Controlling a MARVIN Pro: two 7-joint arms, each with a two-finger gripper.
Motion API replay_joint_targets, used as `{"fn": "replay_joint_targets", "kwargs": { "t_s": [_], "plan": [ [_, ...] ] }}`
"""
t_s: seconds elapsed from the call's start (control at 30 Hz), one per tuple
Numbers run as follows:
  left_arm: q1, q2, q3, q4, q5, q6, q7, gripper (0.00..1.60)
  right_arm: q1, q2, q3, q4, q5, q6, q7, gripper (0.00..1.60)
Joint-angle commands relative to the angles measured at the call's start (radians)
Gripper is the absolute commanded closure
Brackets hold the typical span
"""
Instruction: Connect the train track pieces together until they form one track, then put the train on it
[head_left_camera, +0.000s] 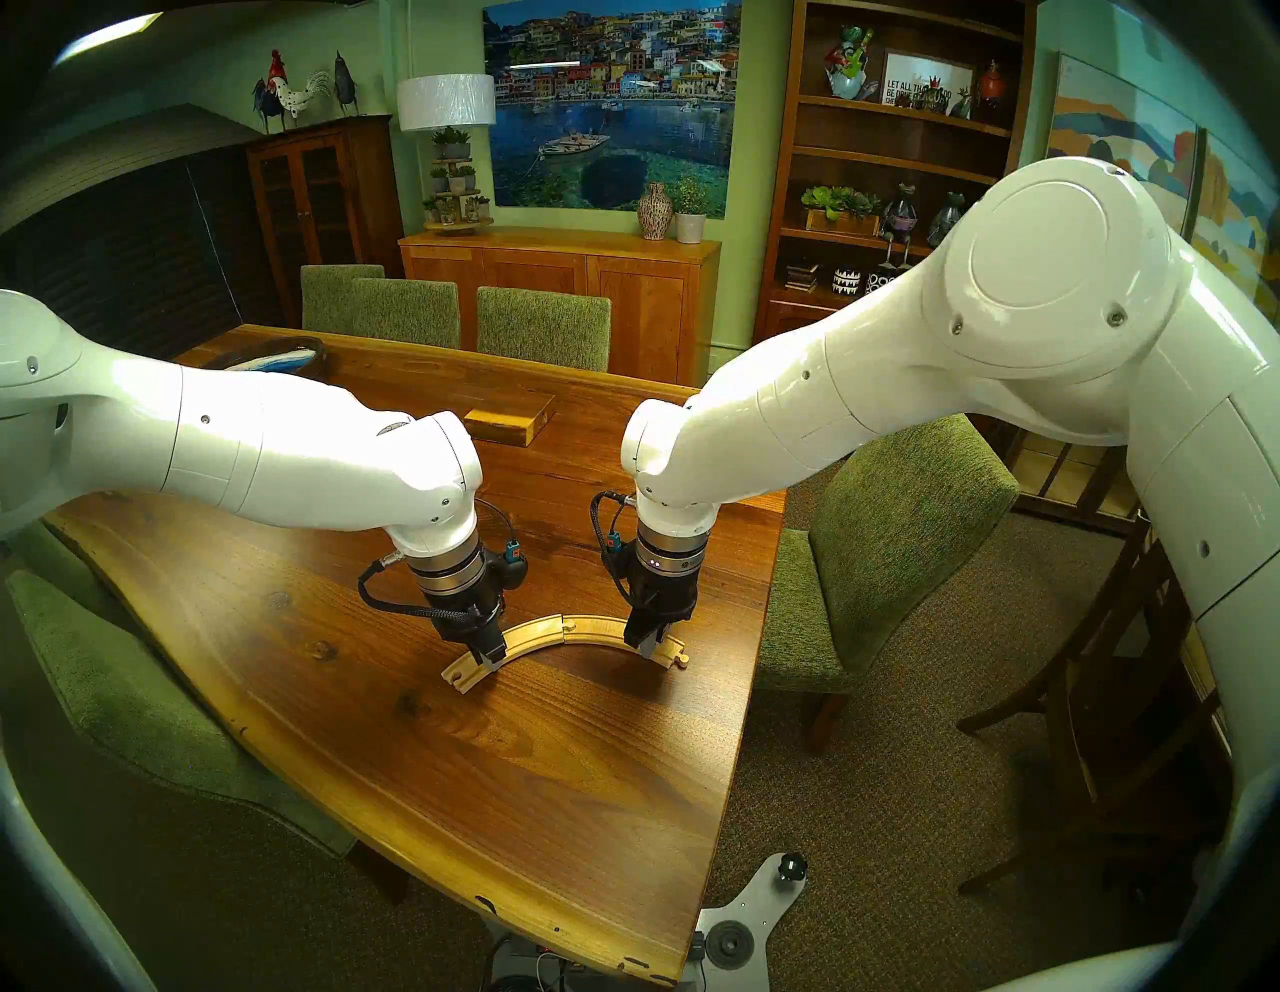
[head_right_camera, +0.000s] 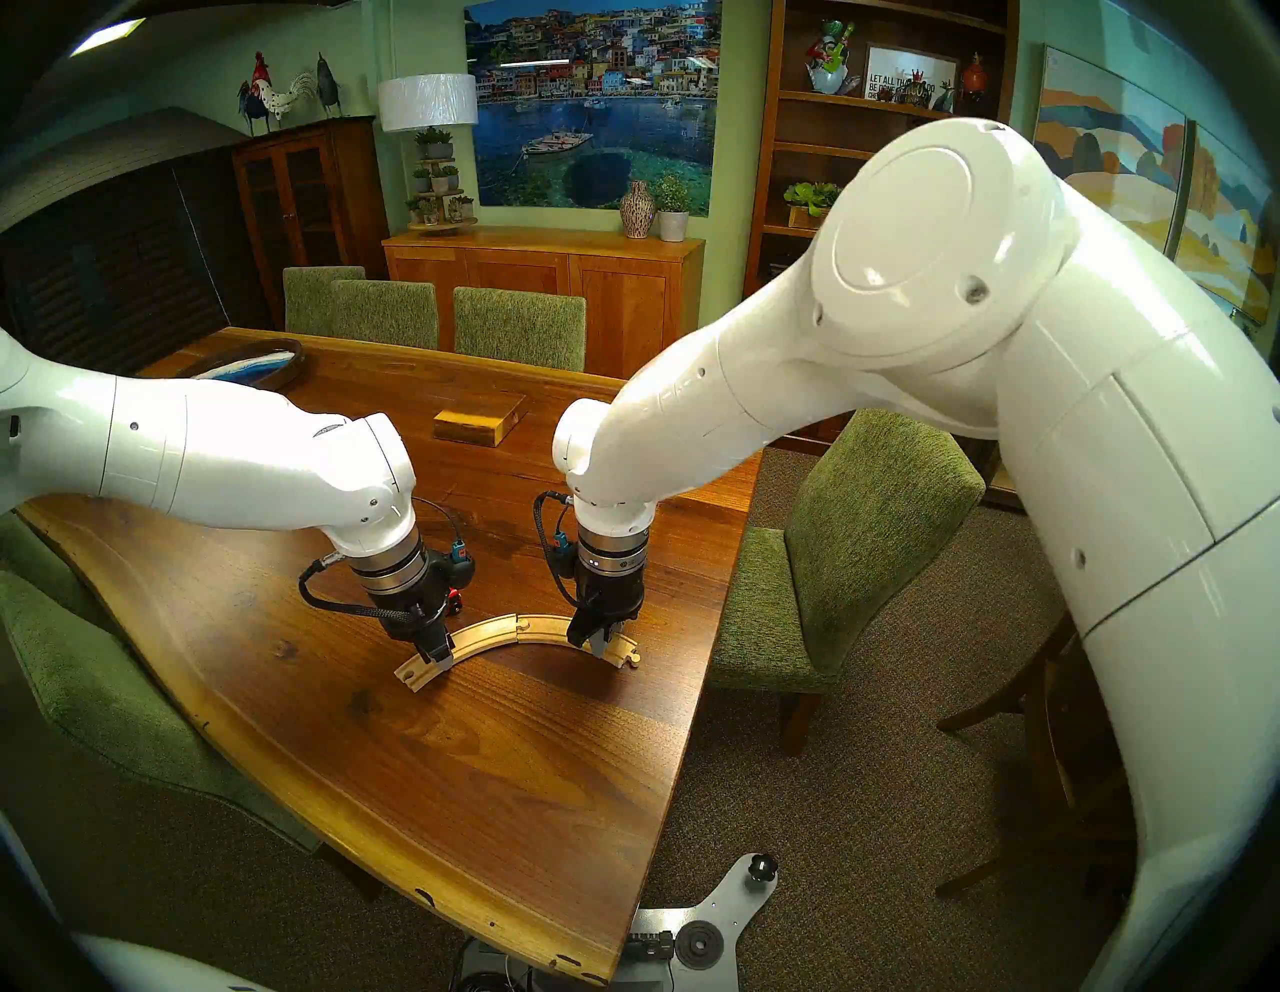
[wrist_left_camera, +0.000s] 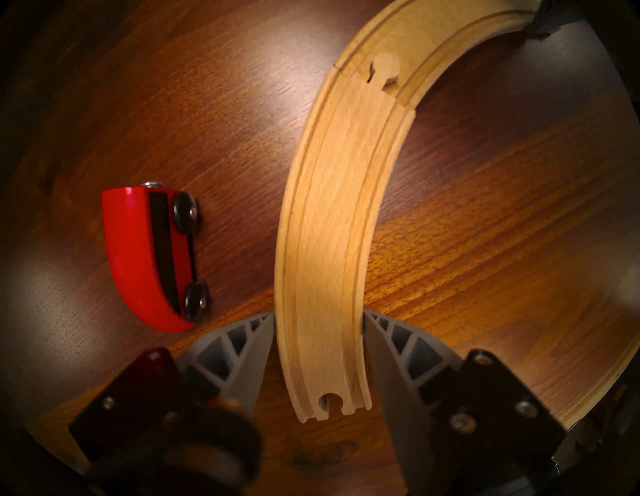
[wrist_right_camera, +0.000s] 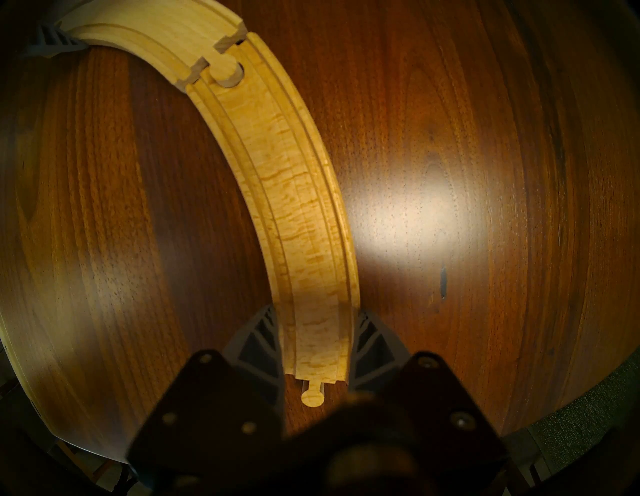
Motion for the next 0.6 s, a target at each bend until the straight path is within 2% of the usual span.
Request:
{"fn": "replay_joint_targets", "kwargs": {
  "t_s": [0.0, 0.57],
  "plan": [
    [-0.03, 0.004, -0.015, -0.006, 0.007, -0.006, -0.006, 0.0, 0.01, 0.002, 0.002, 0.006, 0.002, 0.003, -0.002, 1.6],
    [-0.084, 0.078, -0.024, -0.062, 0.041, -0.029, -0.054, 0.0, 0.01, 0.002, 0.002, 0.006, 0.002, 0.002, -0.001, 1.6]
  ]
}}
